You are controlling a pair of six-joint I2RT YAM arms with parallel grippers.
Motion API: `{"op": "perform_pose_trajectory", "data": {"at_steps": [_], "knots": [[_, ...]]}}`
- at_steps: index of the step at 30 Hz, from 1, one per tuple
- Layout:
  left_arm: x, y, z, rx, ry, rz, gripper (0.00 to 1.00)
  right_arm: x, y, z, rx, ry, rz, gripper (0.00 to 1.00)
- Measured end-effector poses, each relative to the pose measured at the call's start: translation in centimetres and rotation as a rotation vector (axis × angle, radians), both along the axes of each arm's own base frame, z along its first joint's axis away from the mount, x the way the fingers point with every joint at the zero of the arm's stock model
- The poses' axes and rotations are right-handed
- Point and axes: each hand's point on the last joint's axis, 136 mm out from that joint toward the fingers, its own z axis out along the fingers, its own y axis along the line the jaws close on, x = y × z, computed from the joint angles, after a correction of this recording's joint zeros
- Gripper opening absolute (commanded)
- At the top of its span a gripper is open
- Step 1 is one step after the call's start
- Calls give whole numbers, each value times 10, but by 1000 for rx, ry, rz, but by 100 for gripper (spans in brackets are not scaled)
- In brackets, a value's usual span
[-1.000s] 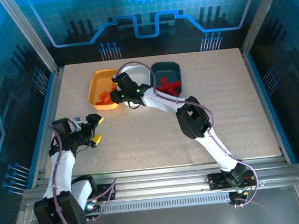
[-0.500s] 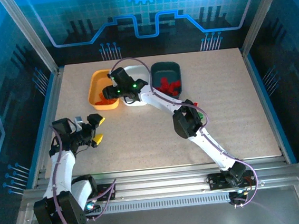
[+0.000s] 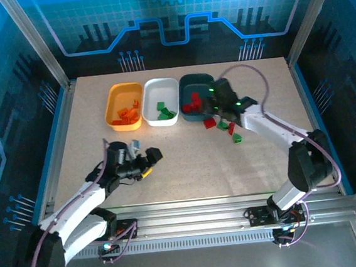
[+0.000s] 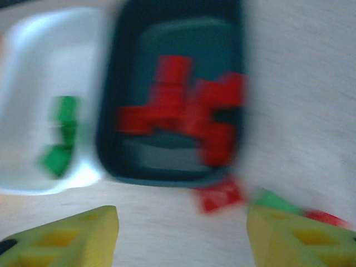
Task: Sort the legos into containers by color
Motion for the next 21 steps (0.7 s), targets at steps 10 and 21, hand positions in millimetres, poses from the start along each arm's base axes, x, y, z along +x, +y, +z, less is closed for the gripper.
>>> {"op": "perform_pose_trajectory", "data": {"at_steps": [10,21], "knots": [[16,-54,-22,77,-7,-102,99,-62,-68,-112,-121,402,-44,72],[28,-62,0,60,-69,-94,99,-75,-75,-139,-174,501,-45,40]]}}
